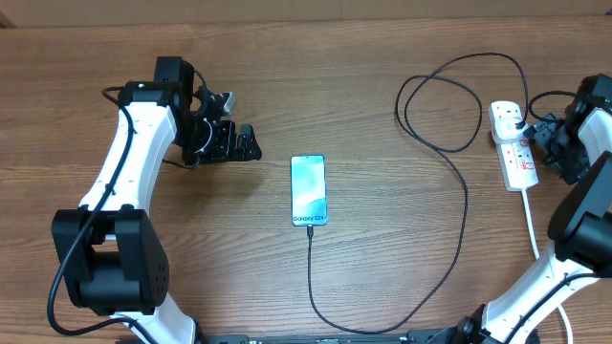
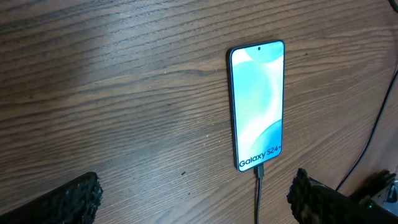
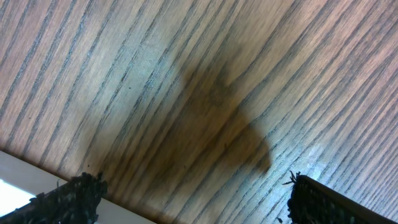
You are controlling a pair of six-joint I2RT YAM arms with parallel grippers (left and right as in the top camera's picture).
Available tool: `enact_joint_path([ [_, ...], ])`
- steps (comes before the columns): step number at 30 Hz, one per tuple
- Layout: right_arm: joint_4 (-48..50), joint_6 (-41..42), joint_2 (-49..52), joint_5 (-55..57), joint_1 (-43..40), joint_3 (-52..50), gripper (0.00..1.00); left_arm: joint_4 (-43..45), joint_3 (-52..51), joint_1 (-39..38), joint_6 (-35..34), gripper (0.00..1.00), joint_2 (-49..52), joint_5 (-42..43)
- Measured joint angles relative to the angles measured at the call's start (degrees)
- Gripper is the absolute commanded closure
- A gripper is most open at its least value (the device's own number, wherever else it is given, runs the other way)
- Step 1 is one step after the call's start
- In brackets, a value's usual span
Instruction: Plug charger to phone and switch on socket
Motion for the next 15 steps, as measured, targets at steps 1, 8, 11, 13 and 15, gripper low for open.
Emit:
enact_joint_path([
  [1, -0.1, 0.0, 0.0, 0.0, 0.0, 0.0, 0.0, 0.0, 0.0, 0.0, 0.0, 0.0, 0.0, 0.0],
  [8, 0.0, 0.0, 0.0, -0.3, -0.3, 0.0, 0.0, 0.0, 0.0, 0.0, 0.0, 0.0, 0.0, 0.0],
  [11, 1.9, 0.4, 0.3, -2.1, -1.5, 0.0, 0.0, 0.0, 0.0, 0.0, 0.0, 0.0, 0.0, 0.0],
  [13, 2.2, 0.5, 0.5, -3.6, -2.7, 0.0, 0.0, 0.0, 0.0, 0.0, 0.0, 0.0, 0.0, 0.0],
  [15, 2.3, 0.7, 0.8, -4.5, -4.7, 0.0, 0.0, 0.0, 0.0, 0.0, 0.0, 0.0, 0.0, 0.0],
])
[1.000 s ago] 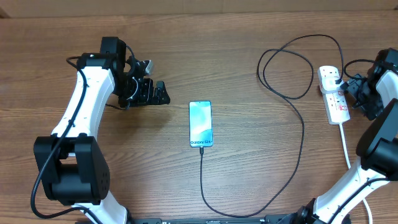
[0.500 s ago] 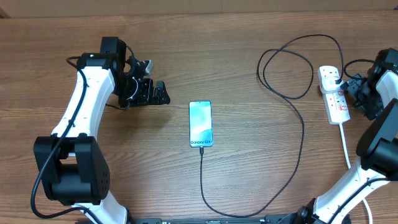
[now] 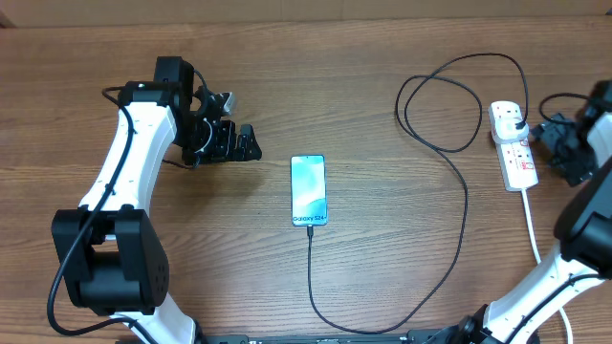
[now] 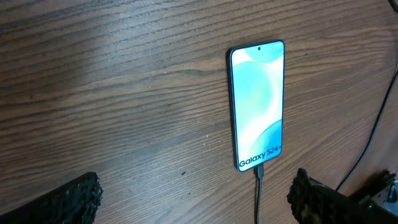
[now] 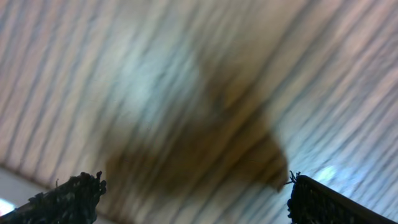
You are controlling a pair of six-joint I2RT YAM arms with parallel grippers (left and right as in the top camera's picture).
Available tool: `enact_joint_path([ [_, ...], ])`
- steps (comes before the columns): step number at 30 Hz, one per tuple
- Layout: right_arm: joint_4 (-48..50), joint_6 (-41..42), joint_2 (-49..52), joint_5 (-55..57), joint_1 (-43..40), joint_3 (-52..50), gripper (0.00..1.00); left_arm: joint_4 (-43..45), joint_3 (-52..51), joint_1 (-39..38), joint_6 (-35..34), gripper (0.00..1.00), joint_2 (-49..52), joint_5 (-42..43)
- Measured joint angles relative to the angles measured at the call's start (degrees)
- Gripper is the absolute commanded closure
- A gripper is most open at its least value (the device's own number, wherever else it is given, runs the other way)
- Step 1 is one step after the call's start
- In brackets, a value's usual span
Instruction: Plug charger to phone and switch on socket
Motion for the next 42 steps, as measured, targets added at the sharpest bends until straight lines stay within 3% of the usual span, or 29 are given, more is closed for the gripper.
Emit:
enact_joint_path([
  [8, 0.0, 0.4, 0.4, -0.5, -6.5, 0.0, 0.0, 0.0, 0.0, 0.0, 0.0, 0.0, 0.0, 0.0],
  [42, 0.0, 0.5, 0.4, -0.9, -5.9, 0.0, 0.0, 0.0, 0.0, 0.0, 0.0, 0.0, 0.0, 0.0],
])
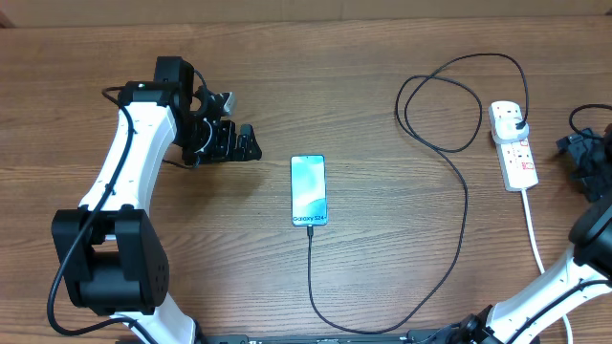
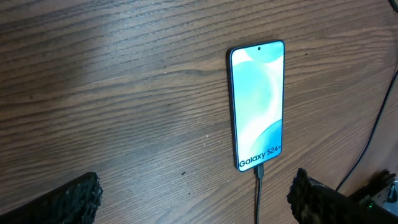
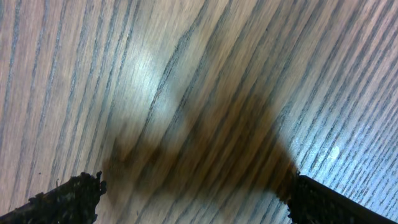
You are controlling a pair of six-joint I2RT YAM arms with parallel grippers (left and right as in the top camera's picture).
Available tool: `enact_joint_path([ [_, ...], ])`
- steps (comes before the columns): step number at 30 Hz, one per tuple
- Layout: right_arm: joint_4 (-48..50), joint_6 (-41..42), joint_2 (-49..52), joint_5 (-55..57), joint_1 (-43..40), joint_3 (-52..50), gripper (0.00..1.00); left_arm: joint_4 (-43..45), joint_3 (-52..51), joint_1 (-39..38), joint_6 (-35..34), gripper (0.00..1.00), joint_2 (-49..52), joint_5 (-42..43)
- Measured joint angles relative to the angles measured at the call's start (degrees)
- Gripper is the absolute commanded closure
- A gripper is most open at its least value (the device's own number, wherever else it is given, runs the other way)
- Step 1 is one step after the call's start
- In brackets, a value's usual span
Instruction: Plug charger to phone and switch on socket
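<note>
The phone (image 1: 308, 189) lies face up mid-table with its screen lit, and the black charger cable (image 1: 311, 277) is plugged into its bottom end (image 2: 259, 172). That cable loops round to the white socket strip (image 1: 513, 146) at the right. My left gripper (image 1: 247, 145) rests open on the table left of the phone, empty. My right gripper (image 1: 574, 148) is at the right edge of the overhead view, right of the strip and apart from it. Its wrist view shows the fingers (image 3: 74, 198) wide apart over bare wood.
The cable's big loop (image 1: 440, 105) lies between phone and strip. The strip's white lead (image 1: 532, 225) runs toward the near edge. A wall edge lines the far side of the table.
My right gripper has moved further right, away from the socket strip, toward the edge of the overhead view. The left arm, phone and cable are unchanged.
At first my right gripper sat right beside the socket strip, with the charger plugged into the lit phone. It then stood a little to the right, and now it is well clear at the frame's edge. The left gripper stayed open and still.
</note>
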Motion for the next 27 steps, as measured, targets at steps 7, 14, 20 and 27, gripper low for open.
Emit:
enact_joint_path([
  [7, -0.8, 0.0, -4.6, -0.3, 0.2, -0.5, 0.0, 0.0, 0.0, 0.0, 0.0, 0.0, 0.0, 0.0],
  [14, 1.1, 0.0, -18.6, -0.4, 0.6, -0.2, 0.0, 0.0, 0.0, 0.0, 0.0, 0.0, 0.0, 0.0],
  [20, 0.7, 0.0, -19.6, -0.4, 2.1, -0.2, 0.0, 0.0, 0.0, 0.0, 0.0, 0.0, 0.0, 0.0],
  [27, 0.7, 0.0, -19.7, -0.4, 10.0, -0.2, 0.0, 0.0, 0.0, 0.0, 0.0, 0.0, 0.0, 0.0],
])
